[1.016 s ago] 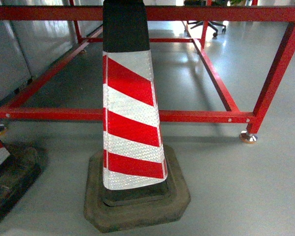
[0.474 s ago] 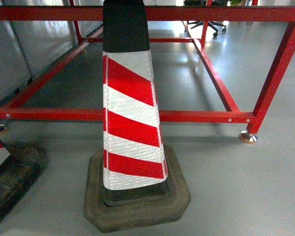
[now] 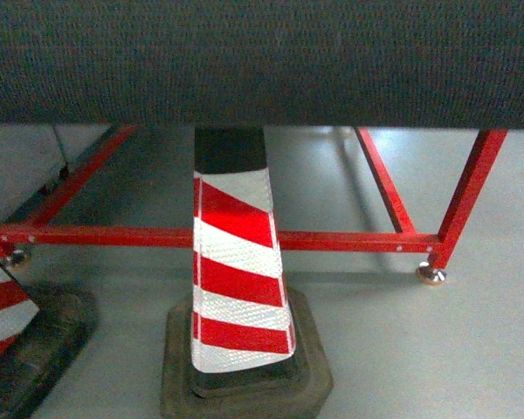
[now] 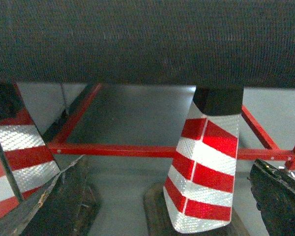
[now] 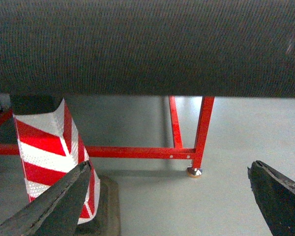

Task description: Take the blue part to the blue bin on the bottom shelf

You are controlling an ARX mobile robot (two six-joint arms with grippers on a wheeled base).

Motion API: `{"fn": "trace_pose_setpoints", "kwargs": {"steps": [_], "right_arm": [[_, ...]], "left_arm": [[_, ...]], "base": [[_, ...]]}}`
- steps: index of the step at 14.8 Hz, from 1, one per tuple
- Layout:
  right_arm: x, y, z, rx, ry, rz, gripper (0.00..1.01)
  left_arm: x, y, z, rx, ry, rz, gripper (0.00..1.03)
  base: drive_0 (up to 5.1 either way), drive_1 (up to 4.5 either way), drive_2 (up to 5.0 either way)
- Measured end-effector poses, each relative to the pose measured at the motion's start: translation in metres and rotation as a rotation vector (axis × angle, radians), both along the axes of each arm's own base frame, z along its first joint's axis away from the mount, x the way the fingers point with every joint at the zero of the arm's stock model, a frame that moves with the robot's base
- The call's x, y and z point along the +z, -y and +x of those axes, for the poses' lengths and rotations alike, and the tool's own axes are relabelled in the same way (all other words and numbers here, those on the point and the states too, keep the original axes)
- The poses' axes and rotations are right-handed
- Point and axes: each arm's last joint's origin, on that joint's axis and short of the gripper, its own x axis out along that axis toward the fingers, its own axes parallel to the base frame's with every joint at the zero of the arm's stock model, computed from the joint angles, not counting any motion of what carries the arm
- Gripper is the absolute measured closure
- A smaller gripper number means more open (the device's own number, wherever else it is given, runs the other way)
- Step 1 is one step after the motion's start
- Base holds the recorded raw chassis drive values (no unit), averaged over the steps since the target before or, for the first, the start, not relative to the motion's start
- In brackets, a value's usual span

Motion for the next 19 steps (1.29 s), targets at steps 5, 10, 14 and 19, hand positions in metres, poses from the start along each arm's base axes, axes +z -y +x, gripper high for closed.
{"fn": "trace_pose_setpoints", "kwargs": {"steps": [5, 10, 14, 19], "right_arm": [[-0.0001, 0.0, 0.0, 0.0, -0.001, 0.0, 0.03], [-0.0001, 0.0, 0.0, 0.001, -0.001, -0.002, 0.03], [0.0, 0.0, 0.0, 0.001, 0.0, -0.001, 0.03], [-0.0003, 0.0, 0.0, 0.001, -0.003, 0.0, 0.03]], "left_arm": [[0.0, 0.0, 0.0, 0.0, 0.0, 0.003, 0.05], [0.0, -0.0001, 0.0, 0.002, 0.0, 0.003, 0.05], [0.0, 0.0, 0.0, 0.002, 0.0, 0.002, 0.05], [0.0002, 0.0, 0.0, -0.001, 0.002, 0.003, 0.05]], "base": [[0.0, 0.0, 0.0], [0.0, 0.0, 0.0], [0.0, 0.0, 0.0], [0.0, 0.0, 0.0]]}}
